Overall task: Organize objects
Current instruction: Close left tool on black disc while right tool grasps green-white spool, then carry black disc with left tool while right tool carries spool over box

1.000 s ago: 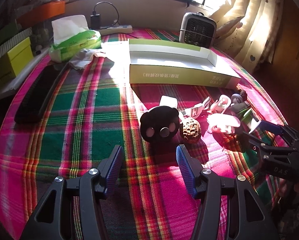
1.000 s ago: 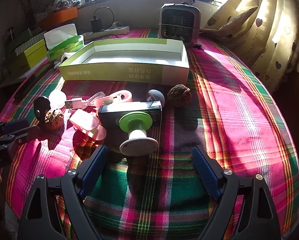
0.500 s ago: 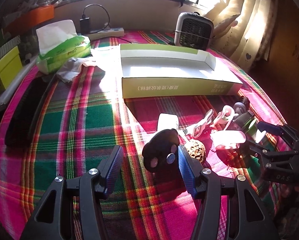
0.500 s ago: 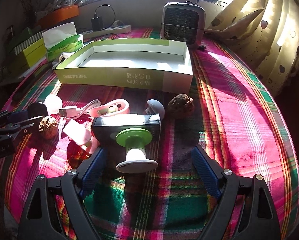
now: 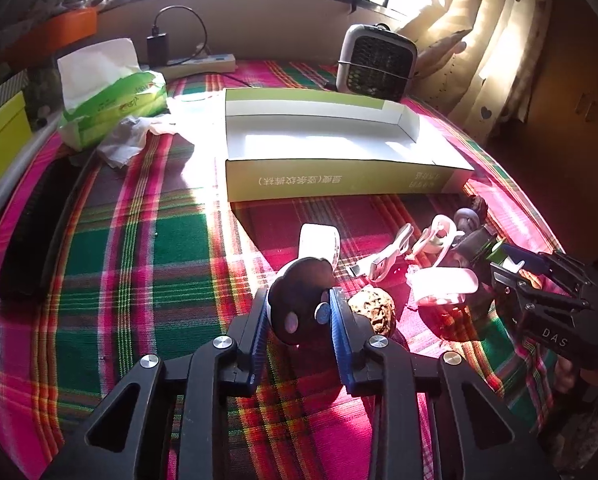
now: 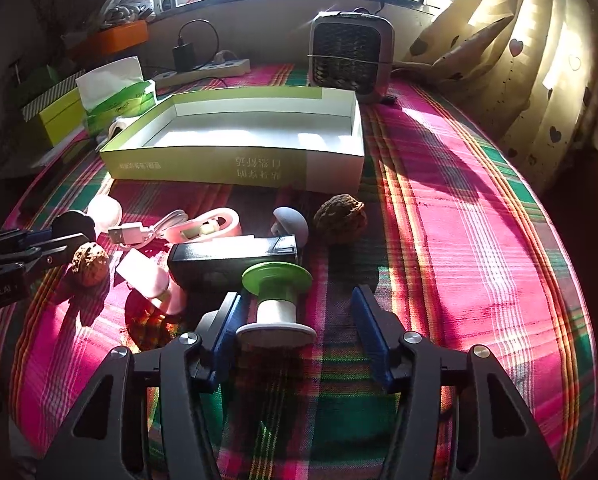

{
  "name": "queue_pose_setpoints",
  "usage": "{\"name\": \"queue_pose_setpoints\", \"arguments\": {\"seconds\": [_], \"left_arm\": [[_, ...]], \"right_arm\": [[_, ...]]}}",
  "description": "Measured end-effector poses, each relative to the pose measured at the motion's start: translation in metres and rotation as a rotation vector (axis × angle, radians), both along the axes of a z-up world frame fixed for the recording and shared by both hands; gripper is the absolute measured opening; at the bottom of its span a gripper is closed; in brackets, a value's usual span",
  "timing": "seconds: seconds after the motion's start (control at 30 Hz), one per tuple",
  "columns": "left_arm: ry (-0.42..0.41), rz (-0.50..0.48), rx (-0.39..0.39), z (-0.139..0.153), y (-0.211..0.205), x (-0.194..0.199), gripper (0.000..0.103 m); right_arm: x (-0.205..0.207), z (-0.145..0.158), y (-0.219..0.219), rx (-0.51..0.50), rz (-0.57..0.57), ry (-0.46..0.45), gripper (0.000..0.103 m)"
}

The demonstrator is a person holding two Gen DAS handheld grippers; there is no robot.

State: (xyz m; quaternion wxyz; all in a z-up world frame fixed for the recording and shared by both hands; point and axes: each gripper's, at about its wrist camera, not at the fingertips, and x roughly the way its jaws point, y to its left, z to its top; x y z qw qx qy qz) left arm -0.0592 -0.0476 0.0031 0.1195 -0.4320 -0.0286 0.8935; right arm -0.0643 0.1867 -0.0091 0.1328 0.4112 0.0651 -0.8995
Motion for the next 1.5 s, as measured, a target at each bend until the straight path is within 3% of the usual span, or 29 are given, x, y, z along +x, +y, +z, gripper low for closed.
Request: {"name": "queue_pose_setpoints", "arguments": {"seconds": [0.2, 0.8, 1.13, 1.5], "left_arm": [[-0.004, -0.003, 0.001, 0.000, 0.000, -0.002, 0.026], [0.040, -0.016, 0.029, 0.024, -0.001, -0.003, 0.026], [0.076, -0.027, 0.032, 0.044, 0.001, -0.026, 0.026], [0.091, -0.005, 0.049, 0.056, -0.005, -0.066, 0.026]], "right_arm": [[0.000, 0.001, 0.002, -0.006, 0.003, 0.001, 0.035], [-0.003, 0.020, 0.005, -0.033, 0.027, 0.036, 0.035], [-0.019, 0.041, -0.013, -0.012, 0.081, 0.093, 0.035], [-0.061, 0.059, -0.029, -0.073, 0.116, 0.117, 0.035]]}}
